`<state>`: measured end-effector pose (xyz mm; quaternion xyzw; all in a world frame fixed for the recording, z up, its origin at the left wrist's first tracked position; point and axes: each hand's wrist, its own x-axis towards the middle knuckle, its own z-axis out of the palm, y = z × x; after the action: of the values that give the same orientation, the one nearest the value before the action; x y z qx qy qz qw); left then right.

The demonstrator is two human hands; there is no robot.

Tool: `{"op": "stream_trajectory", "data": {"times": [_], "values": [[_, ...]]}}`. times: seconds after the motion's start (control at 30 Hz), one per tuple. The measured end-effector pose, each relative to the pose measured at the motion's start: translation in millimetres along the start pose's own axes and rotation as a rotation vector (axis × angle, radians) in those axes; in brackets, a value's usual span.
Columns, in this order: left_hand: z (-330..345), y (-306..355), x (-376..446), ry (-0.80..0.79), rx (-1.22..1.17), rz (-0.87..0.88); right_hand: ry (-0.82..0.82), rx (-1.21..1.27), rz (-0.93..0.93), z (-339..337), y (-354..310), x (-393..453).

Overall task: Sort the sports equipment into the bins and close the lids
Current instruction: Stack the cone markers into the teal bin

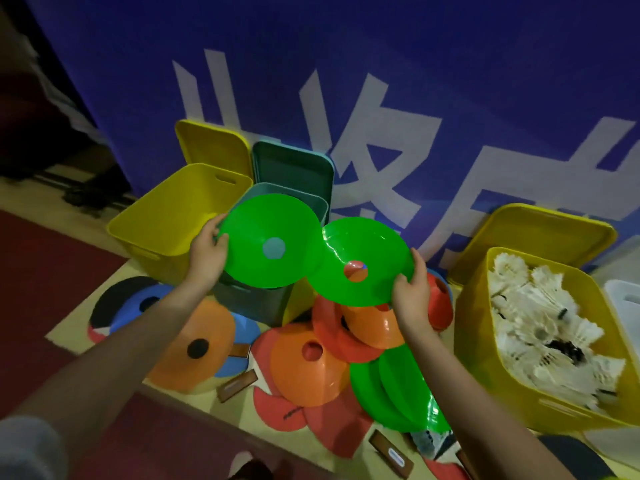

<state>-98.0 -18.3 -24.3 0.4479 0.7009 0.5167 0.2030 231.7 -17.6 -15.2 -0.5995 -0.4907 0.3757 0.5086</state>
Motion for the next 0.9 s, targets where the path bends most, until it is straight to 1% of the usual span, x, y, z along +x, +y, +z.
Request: {"op": "stream_trajectory", "data": {"times": [0.1, 0.23, 0.27, 0.47, 0.67, 0.73, 0.8, 0.9], "values": [[-8.8, -11.9, 17.8, 0.001, 0.072, 0.005, 0.071, -0.025, 0.039, 13.0, -3.2, 4.6], [-10.2, -29.4, 53.0, -0.076, 0.139, -0.042, 0.145, -0.023, 0.055, 46.4, 0.9, 18.2], [-6.9, -33.9, 61.1, -0.101, 0.157, -0.029, 0.171, -0.019, 0.054, 57.1, 2.0, 21.9], [32.2, -77.3, 103.8, -0.332, 0.284, 0.056, 0.284, 0.019, 0.128, 120.0, -9.1, 24.2], [66.2, -105.5, 150.1, -0.417, 0.284, 0.031, 0.396, 0.039, 0.168, 157.0, -4.9, 28.7], [80.6, -118.8, 164.9, -0.442, 0.285, 0.028, 0.429, 0.045, 0.149, 163.4, -1.0, 27.6], [95.1, -131.4, 172.8, -0.464, 0.267, -0.016, 0.456, 0.021, 0.143, 166.7, 3.7, 29.2], [108.5, -150.7, 172.6, -0.489, 0.195, -0.212, 0.465, -0.004, 0.176, 166.7, 4.3, 35.1]]}}
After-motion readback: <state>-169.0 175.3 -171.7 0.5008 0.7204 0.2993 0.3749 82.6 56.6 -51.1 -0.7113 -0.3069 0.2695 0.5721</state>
